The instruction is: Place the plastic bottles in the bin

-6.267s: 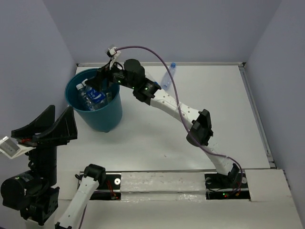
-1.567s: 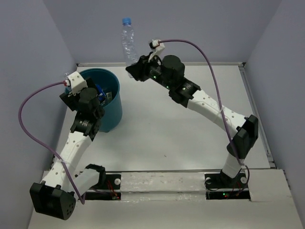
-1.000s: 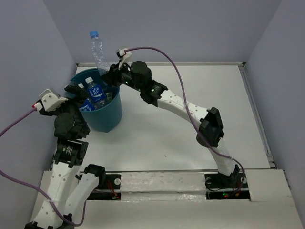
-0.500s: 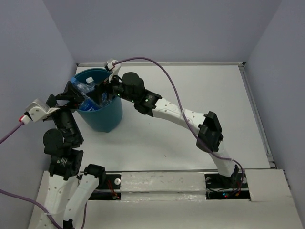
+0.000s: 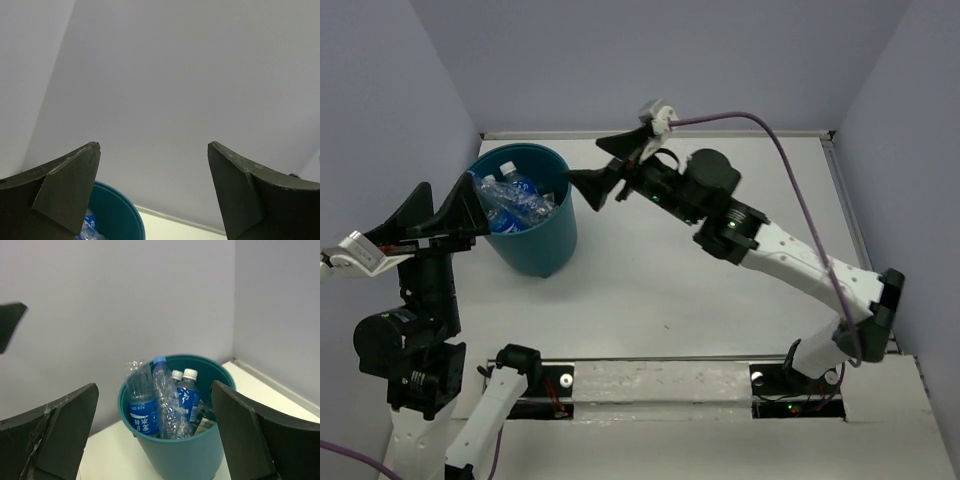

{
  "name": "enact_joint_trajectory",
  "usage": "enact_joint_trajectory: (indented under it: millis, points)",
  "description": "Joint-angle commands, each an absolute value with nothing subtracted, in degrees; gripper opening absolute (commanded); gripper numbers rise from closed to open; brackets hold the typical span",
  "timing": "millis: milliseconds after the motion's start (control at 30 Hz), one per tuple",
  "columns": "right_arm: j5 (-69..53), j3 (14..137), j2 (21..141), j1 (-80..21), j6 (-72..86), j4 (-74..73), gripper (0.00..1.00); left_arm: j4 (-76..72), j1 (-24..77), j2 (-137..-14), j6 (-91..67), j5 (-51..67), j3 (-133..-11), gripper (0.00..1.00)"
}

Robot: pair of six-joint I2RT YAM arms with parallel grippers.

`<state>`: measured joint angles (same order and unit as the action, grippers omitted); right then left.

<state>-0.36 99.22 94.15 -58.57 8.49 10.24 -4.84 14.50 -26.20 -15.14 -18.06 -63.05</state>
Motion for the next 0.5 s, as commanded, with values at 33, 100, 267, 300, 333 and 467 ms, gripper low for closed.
enact_joint_trajectory:
  millis: [33,100,267,300,333,467]
  points:
    - [12.45,75.22,69.74,-58.8,3.25,11.79,1.0,2.43,14.15,-22.25,-16.61,-0.54,-63.28,0.99]
    - [16.42,68.76,56.21,-58.8,3.95,10.64,1.0,5.17,14.15,-19.71,-16.26,4.21,-61.97,0.99]
    - [25.31,51.27,30.36,-58.8,7.03,7.21,1.0,8.09,14.33,-16.0,-17.22,4.4,-59.42,0.99]
    - [25.57,48.63,27.02,-58.8,7.12,7.03,1.0,7.65,14.33,-15.82,-17.66,4.31,-58.54,0.99]
    - [25.66,43.82,24.02,-58.8,7.12,6.94,1.0,6.78,14.33,-15.65,-18.36,4.39,-56.8,0.99]
    - [27.77,39.29,17.31,-58.8,9.75,4.49,1.0,4.05,14.33,-16.61,-19.77,5.88,-54.32,0.99]
